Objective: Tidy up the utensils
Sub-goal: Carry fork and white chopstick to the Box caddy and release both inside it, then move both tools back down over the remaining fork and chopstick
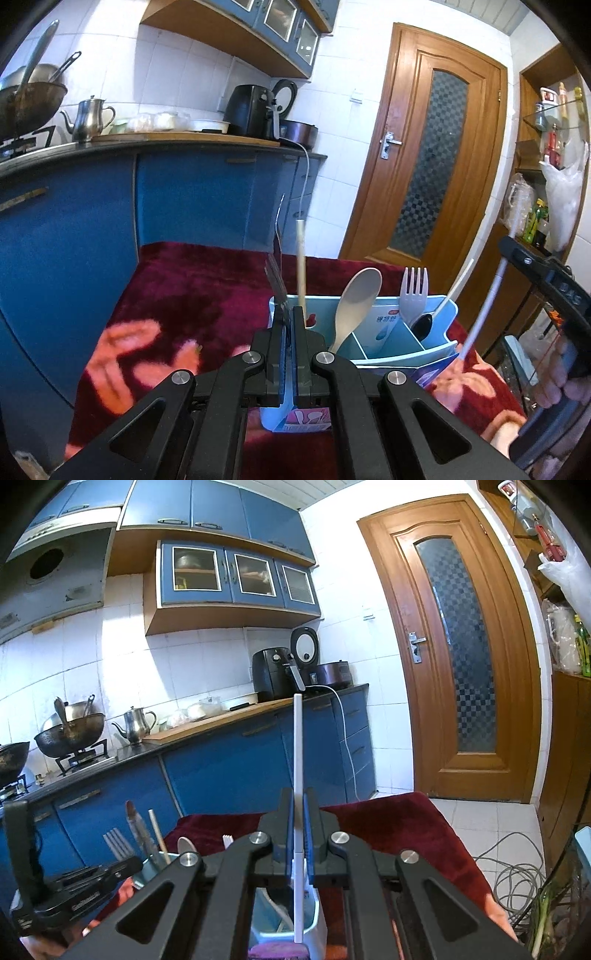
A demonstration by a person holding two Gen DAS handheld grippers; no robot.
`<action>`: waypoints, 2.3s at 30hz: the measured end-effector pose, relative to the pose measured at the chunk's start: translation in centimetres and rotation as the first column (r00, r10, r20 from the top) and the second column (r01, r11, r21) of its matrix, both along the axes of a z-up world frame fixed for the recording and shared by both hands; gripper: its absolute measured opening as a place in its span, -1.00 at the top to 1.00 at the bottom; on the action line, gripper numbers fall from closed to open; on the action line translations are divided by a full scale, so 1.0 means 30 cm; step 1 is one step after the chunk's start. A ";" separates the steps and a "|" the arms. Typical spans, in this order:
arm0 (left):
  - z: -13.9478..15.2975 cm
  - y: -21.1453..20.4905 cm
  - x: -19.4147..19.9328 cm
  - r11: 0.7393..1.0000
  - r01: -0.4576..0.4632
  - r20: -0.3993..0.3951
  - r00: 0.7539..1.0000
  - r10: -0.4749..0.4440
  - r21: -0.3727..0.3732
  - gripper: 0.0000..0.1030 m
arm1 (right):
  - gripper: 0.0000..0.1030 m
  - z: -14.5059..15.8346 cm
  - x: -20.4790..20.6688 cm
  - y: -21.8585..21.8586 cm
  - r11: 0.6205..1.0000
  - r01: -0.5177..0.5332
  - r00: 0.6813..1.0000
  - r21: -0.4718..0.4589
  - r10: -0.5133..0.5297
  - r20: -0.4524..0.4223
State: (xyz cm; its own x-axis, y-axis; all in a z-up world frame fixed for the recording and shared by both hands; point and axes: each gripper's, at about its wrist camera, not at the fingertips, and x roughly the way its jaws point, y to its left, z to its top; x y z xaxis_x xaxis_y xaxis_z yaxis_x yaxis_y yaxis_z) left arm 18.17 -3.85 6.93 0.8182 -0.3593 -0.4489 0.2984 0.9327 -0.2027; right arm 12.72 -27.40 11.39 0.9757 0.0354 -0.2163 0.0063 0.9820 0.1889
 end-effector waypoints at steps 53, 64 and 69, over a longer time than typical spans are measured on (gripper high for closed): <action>0.018 0.005 -0.290 0.998 0.062 -0.094 0.994 -0.063 -0.013 0.38 | 0.26 -0.025 -0.273 -0.013 0.997 -0.048 0.995 0.054 0.052 -0.079; -0.060 -0.032 -0.335 0.994 0.109 -0.165 0.980 -0.107 0.003 0.36 | 0.24 -0.115 -0.397 0.005 0.998 -0.024 0.985 0.054 0.033 -0.167; -0.107 -0.057 -0.331 0.992 0.130 -0.214 0.969 -0.125 0.009 0.36 | 0.24 -0.181 -0.420 -0.013 0.997 -0.013 0.975 0.079 0.030 -0.220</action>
State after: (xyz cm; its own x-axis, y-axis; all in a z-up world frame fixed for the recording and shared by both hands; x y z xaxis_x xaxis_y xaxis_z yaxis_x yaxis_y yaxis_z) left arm 8.25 -5.57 3.71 0.6515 -0.4421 -0.6165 0.3672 0.8949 -0.2537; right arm 0.11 -27.79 5.95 0.9030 0.0803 -0.4221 0.0357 0.9650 0.2599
